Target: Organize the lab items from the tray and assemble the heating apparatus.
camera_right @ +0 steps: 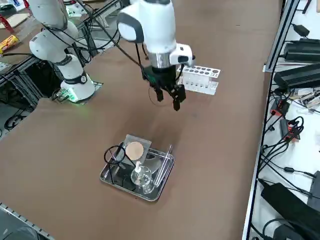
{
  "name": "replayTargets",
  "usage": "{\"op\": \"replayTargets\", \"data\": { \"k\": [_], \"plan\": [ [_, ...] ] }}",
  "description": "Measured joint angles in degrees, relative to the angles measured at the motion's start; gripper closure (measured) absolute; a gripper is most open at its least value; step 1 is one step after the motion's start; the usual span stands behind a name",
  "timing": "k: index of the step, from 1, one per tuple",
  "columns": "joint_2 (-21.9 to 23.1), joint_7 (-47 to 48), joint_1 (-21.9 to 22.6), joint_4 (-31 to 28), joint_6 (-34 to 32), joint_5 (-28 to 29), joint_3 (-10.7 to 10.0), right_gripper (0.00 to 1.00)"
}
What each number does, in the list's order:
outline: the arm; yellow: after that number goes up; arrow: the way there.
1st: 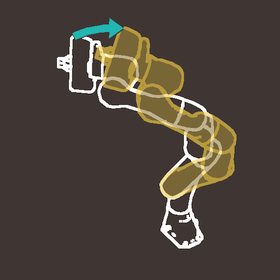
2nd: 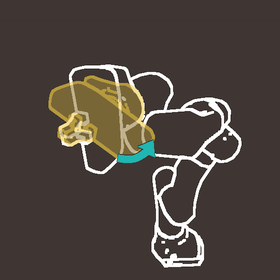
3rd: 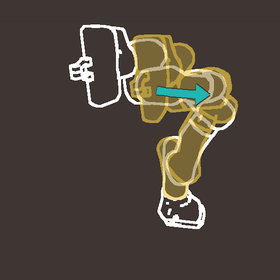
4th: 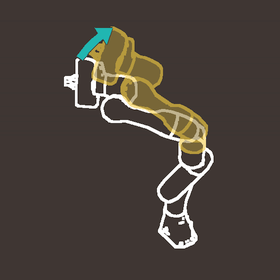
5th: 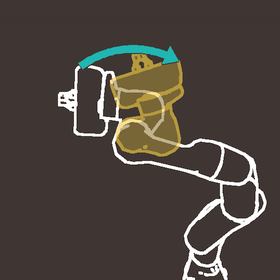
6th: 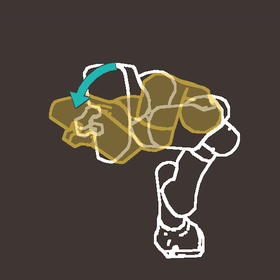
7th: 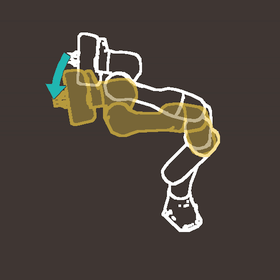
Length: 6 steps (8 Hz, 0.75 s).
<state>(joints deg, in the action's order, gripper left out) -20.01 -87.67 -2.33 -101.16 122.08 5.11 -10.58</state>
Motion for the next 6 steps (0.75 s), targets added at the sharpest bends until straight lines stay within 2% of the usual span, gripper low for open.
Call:
{"op": "replayTargets", "data": {
  "k": [2, 3, 6],
  "plan": [
    [-3.9, -11.2, -2.4, 0.2, 2.6, 7.9, 0.0, 0.01],
    [-5.8, -15.2, -3.3, 0.6, 4.5, 9.7, 0.0, 0.04],
    [-11.0, -20.9, -4.6, 2.1, 9.7, 10.5, 0.0, 0.11]
  ]
}}
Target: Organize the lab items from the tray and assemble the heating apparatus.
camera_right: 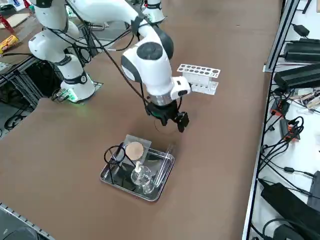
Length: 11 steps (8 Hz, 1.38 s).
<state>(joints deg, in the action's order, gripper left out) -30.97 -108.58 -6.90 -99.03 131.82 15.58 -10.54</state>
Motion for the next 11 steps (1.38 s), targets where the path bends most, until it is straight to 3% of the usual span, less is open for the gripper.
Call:
{"op": "replayTargets", "data": {
  "k": [5, 11],
  "plan": [
    [-7.8, -6.6, -2.6, 5.6, 0.3, 5.9, 0.1, 0.19],
    [-9.3, -8.6, -4.2, 5.8, -0.1, 6.6, 0.1, 0.3]
  ]
}}
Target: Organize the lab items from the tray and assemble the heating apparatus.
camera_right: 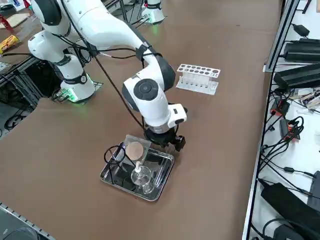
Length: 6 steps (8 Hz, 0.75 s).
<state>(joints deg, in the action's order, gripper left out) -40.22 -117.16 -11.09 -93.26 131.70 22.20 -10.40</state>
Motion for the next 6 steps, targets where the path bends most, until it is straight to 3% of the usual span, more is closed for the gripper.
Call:
{"op": "replayTargets", "data": {
  "k": [6],
  "plan": [
    [-0.8, -0.9, -0.7, 0.1, 0.0, 0.2, 0.0, 0.42]
  ]
}}
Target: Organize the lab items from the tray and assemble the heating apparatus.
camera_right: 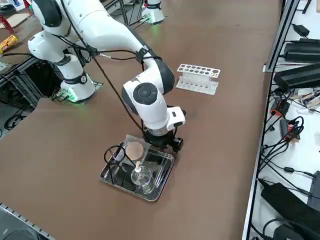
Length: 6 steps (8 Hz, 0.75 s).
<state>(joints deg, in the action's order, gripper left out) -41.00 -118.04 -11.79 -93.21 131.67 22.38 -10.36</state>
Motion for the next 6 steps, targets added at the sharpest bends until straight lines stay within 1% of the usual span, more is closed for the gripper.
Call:
{"op": "replayTargets", "data": {
  "k": [1, 3, 6],
  "plan": [
    [0.0, -0.1, -0.1, 0.1, 0.0, 0.0, 0.0, 0.46],
    [-0.2, -0.1, -0.1, 0.3, 0.0, 0.0, 0.1, 0.49],
    [-0.8, -0.3, -0.2, 1.0, 0.0, 1.0, 0.1, 0.63]
  ]
}}
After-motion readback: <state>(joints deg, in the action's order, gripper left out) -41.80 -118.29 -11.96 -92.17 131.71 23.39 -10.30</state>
